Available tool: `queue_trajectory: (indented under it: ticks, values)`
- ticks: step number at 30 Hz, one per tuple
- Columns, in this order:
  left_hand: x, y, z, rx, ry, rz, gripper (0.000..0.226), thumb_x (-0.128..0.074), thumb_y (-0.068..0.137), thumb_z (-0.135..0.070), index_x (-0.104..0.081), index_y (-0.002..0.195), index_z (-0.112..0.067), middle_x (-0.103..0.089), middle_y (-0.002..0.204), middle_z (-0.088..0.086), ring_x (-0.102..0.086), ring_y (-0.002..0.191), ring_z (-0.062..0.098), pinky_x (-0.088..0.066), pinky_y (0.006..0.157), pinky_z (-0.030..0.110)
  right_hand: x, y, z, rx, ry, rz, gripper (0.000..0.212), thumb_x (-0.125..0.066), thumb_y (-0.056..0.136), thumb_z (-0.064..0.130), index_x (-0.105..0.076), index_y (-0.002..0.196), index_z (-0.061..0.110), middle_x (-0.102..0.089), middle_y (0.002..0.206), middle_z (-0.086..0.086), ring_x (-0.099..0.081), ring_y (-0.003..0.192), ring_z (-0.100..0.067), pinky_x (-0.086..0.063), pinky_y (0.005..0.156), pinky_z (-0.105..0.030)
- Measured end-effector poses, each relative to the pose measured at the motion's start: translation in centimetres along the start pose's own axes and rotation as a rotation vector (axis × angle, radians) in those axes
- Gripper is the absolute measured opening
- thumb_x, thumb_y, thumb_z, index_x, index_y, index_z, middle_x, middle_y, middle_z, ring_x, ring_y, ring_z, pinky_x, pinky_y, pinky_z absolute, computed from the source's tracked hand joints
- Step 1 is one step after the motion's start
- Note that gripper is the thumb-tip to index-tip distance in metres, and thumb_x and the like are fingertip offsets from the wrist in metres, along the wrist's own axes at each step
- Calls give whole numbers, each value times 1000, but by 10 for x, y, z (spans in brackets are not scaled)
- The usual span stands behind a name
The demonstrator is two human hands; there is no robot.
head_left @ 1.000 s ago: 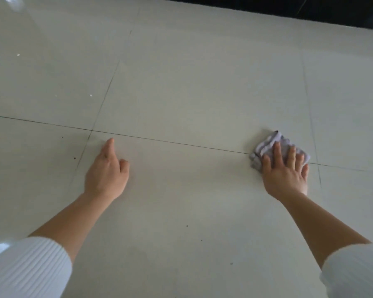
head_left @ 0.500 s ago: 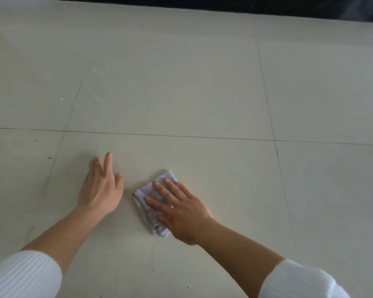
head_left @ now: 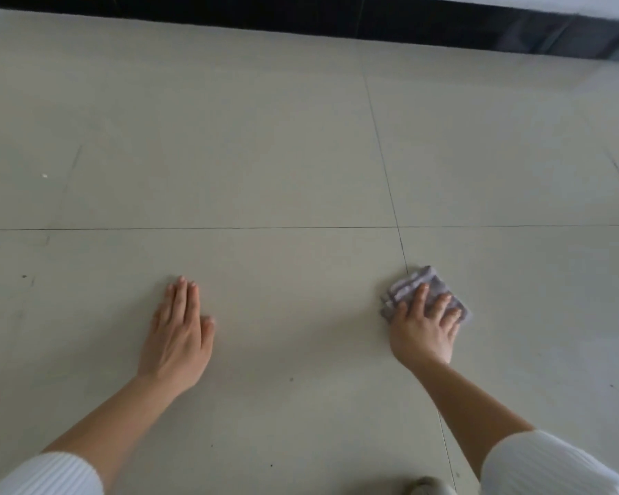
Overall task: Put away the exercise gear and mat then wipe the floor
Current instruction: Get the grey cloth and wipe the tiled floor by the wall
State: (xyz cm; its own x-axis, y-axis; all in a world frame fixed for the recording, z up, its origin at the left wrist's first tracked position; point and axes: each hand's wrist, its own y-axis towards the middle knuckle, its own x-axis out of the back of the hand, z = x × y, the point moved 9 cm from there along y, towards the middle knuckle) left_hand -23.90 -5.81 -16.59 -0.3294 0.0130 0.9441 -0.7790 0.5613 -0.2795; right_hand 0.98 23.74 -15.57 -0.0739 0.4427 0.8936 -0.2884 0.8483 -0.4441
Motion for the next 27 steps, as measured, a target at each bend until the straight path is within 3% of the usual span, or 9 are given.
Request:
queue_trajectory:
  ticks: [4,8,12,15,18,20,23,25,27]
  values:
    - [1,0,-3,13,-5,6,70,-29,85,-34,-35,138,11,-30,147,30,-27,138,43,-26,111,50,-29,-55,66,369,-58,66,61,-12,101,45,22,148,28,31,153,-13,27,141,-37,13,117,-42]
    - [2,-2,-4,0,-10,15,72,-29,83,-35,-36,137,13,-30,146,32,-28,137,44,-26,111,50,-56,-116,117,808,-265,134,59,-18,103,41,14,150,29,40,140,-7,36,134,-36,20,113,-44]
    - [6,-5,-4,-35,0,25,71,-35,83,-35,-37,137,11,-30,146,30,-30,137,43,-28,110,50,-87,-169,138,1202,-357,194,56,-27,101,40,-6,152,31,26,149,-2,29,137,-34,25,106,-46]
    - [10,-8,-3,-53,23,17,71,-36,83,-36,-35,139,8,-28,149,27,-29,138,40,-26,111,47,-110,-184,128,1378,-507,128,52,-29,97,47,-26,148,37,-5,160,-4,-4,147,-32,2,120,-47]
    - [24,1,-4,-61,40,-14,64,-35,92,-33,-27,144,4,-16,153,25,-20,142,39,-20,114,45,-96,-143,119,1179,-436,57,56,-30,93,53,-32,146,36,-29,155,1,-29,143,-26,-20,114,-42]
    - [30,11,1,-16,29,7,64,-34,98,-33,-13,149,-1,-1,157,20,-6,146,32,-9,118,38,-67,-94,104,895,-299,53,63,-21,92,53,-24,151,30,-18,158,-1,-23,144,-29,-29,112,-47]
    - [31,21,2,27,22,35,65,-30,99,-36,-3,150,-5,9,157,17,2,146,29,-2,118,34,-24,-24,63,524,-188,-11,66,1,91,55,10,152,31,17,159,1,13,147,-28,-2,119,-48]
    - [25,23,-4,14,25,50,65,-31,99,-36,-4,149,-4,9,157,18,2,146,29,-2,118,34,-1,8,36,308,-107,2,61,-6,97,54,15,150,33,20,159,-1,19,146,-25,9,117,-46]
    - [17,23,-7,9,11,48,67,-36,98,-33,-8,149,0,4,157,20,1,146,31,-2,118,36,13,31,21,183,-76,33,62,-11,98,54,16,150,33,20,159,-3,18,146,-26,11,115,-48]
